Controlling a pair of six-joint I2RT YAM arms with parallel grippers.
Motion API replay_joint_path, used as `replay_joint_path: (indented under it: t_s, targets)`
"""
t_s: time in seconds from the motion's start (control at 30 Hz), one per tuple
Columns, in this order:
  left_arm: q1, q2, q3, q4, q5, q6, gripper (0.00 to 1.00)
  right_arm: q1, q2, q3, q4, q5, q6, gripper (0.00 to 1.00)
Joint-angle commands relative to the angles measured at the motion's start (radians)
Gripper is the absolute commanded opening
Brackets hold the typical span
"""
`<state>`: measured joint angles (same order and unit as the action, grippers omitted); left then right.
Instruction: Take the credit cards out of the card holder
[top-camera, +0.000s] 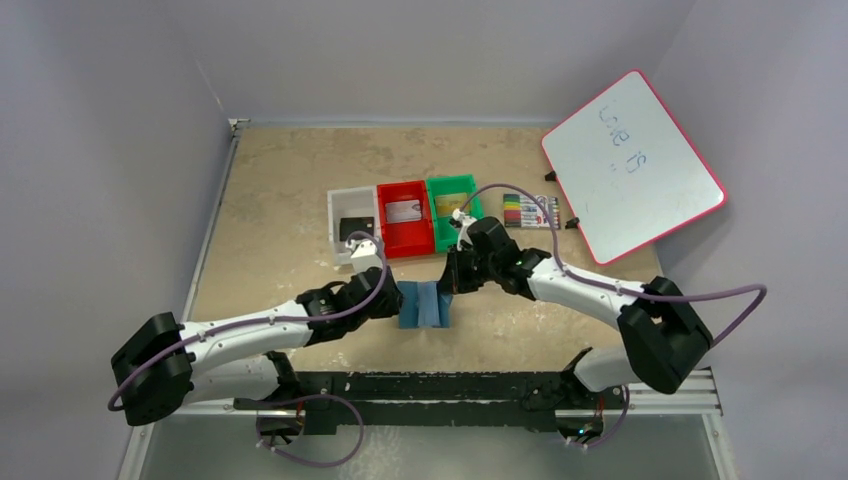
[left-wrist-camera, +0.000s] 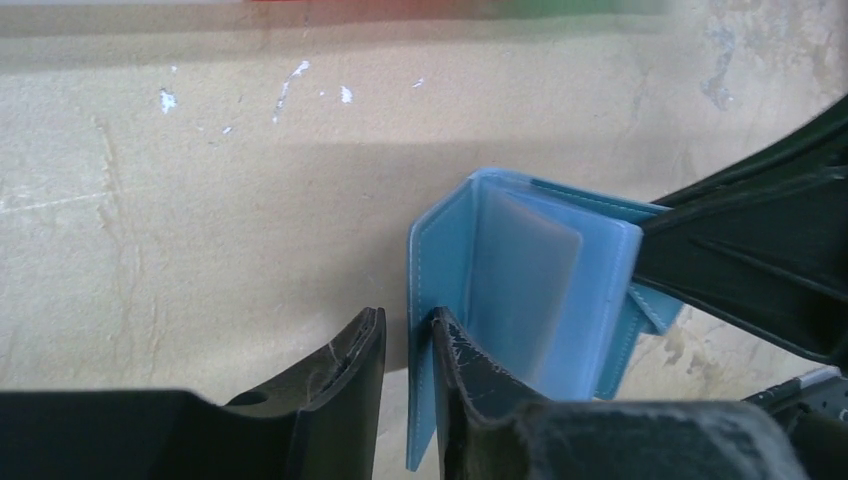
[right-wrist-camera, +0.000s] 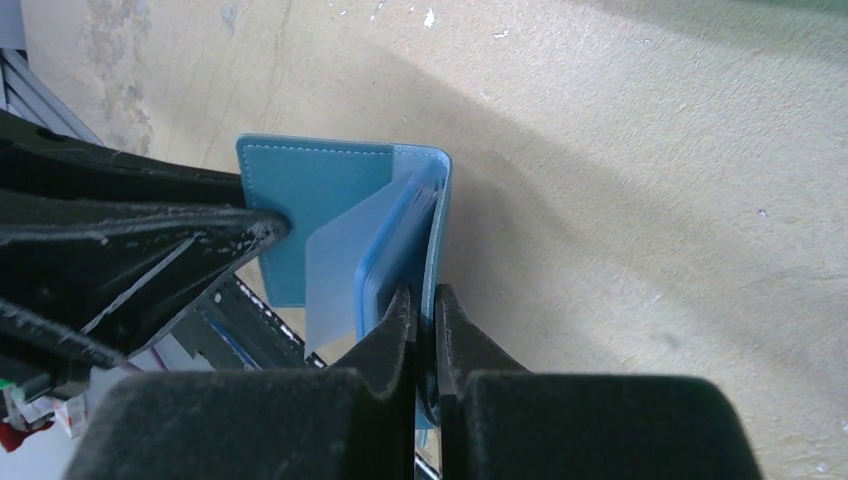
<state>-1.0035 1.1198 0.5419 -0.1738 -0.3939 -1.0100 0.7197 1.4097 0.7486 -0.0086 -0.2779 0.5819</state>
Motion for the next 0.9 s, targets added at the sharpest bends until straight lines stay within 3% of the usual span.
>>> replay_joint_path:
  t_s: [0.0, 0.37, 0.53, 0.7, 0.87]
  targets:
    - [0.0, -0.012, -0.019, -0.023, -0.043, -0.007, 0.2, 0.003, -0.061, 0.048, -0.028, 0.007, 0.013, 0.03]
    - [0.0, 0.005, -0.078, 0.051, -0.008, -0.022, 0.0, 0.003, -0.104, -0.007, 0.062, -0.073, 0.07, 0.03]
    - [0.001, -0.007, -0.069, 0.041, -0.009, -0.015, 0.0, 0.003, -0.052, -0.025, -0.007, 0.004, 0.046, 0.03]
    - [0.001, -0.041, -0.066, 0.023, -0.011, 0.0, 0.0, 0.003, 0.001, -0.082, 0.042, 0.022, 0.039, 0.04]
    - [0.0, -0.037, -0.053, 0.008, 0.006, 0.023, 0.0, 0.003, 0.059, -0.093, 0.066, 0.096, 0.026, 0.14]
